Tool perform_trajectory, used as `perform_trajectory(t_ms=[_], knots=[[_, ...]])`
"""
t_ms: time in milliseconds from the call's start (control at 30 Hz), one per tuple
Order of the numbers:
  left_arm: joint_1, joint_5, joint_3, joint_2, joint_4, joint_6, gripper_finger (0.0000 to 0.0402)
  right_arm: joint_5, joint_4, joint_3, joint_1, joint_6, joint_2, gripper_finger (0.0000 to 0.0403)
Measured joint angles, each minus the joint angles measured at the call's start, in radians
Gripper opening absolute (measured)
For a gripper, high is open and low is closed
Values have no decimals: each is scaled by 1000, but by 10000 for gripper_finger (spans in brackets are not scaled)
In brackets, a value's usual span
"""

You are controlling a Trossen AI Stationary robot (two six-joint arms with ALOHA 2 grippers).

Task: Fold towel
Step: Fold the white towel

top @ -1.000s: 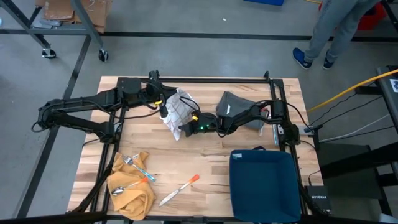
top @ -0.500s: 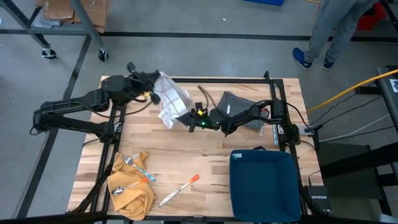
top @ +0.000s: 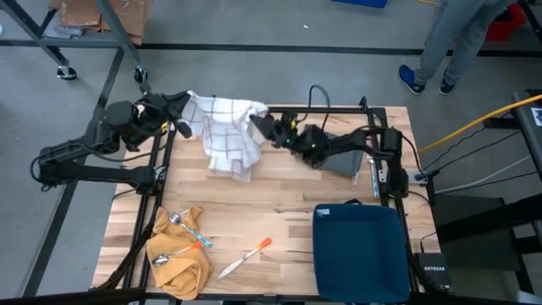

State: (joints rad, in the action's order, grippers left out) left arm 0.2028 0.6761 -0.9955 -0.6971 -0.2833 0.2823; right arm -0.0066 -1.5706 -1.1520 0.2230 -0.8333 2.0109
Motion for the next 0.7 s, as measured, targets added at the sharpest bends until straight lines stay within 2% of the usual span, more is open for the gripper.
perform_trajectory(t_ms=[167, 300, 700], knots=[[0, -3, 0, 10, -81, -20, 5, -128, 3, -84, 67, 0, -40, 3], [0, -3, 0, 10, -70, -5, 5, -213, 13, -151, 127, 0, -64, 3], [5, -3, 0, -4, 439, 236, 5, -387, 147, -407, 240, -166, -78, 2]])
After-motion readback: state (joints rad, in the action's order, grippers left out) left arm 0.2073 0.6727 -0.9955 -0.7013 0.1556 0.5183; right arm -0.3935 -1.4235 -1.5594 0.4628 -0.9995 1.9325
